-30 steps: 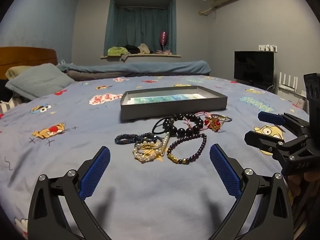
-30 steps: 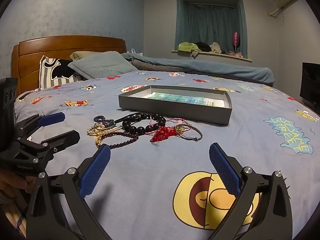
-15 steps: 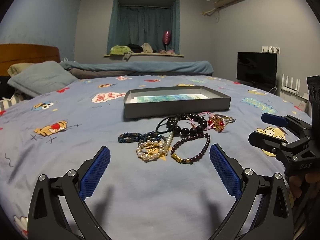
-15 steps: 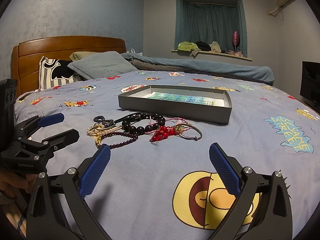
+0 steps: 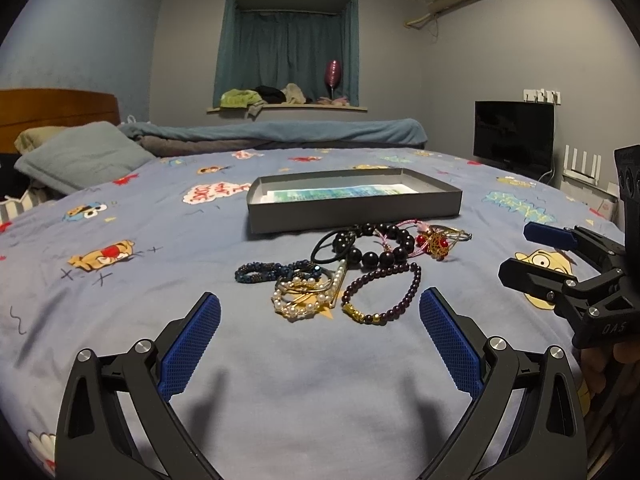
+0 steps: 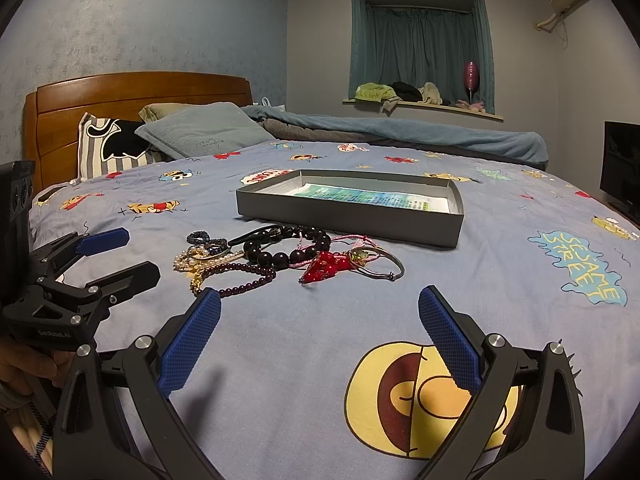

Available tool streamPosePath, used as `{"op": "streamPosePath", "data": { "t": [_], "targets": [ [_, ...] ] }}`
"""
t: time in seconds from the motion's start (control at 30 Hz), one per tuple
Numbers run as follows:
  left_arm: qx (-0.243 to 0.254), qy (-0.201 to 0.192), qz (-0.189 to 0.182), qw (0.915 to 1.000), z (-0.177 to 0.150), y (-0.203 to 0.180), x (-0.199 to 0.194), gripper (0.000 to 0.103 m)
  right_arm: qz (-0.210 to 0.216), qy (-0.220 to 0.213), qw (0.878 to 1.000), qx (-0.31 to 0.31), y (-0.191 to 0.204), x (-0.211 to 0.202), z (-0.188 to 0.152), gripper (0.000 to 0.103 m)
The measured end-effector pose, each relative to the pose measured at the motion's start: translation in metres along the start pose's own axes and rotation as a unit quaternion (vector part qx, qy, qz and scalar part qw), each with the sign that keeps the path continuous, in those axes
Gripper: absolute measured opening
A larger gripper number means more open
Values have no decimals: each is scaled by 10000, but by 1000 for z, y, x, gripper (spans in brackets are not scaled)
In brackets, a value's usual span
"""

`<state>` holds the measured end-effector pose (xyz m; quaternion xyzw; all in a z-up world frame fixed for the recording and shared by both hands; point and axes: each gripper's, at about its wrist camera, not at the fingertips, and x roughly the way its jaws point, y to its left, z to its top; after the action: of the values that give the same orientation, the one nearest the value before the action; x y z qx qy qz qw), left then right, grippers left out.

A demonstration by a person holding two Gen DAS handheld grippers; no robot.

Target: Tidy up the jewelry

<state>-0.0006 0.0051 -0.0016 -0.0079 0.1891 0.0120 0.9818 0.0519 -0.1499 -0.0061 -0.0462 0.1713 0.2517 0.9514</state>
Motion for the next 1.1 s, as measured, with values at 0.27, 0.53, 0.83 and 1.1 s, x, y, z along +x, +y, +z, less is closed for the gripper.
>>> {"op": "streamPosePath", "data": {
  "t": [0.27,0.53,0.83,1.1],
  "targets": [
    [21,8,-6,10000,-2,-1,4,99,2,-3,10000,-3,0,0,-2,98],
    [33,31,23,10000,-3,0,5,99,2,4,10000,19,-3,0,-2,98],
    [34,38,30,10000,-3,-1,5,99,4,9,10000,25,-3,-1,-2,98],
    [38,40,29,10000,-3,-1,5,99,5,4,10000,26,-4,-1,-2,98]
  ]
}}
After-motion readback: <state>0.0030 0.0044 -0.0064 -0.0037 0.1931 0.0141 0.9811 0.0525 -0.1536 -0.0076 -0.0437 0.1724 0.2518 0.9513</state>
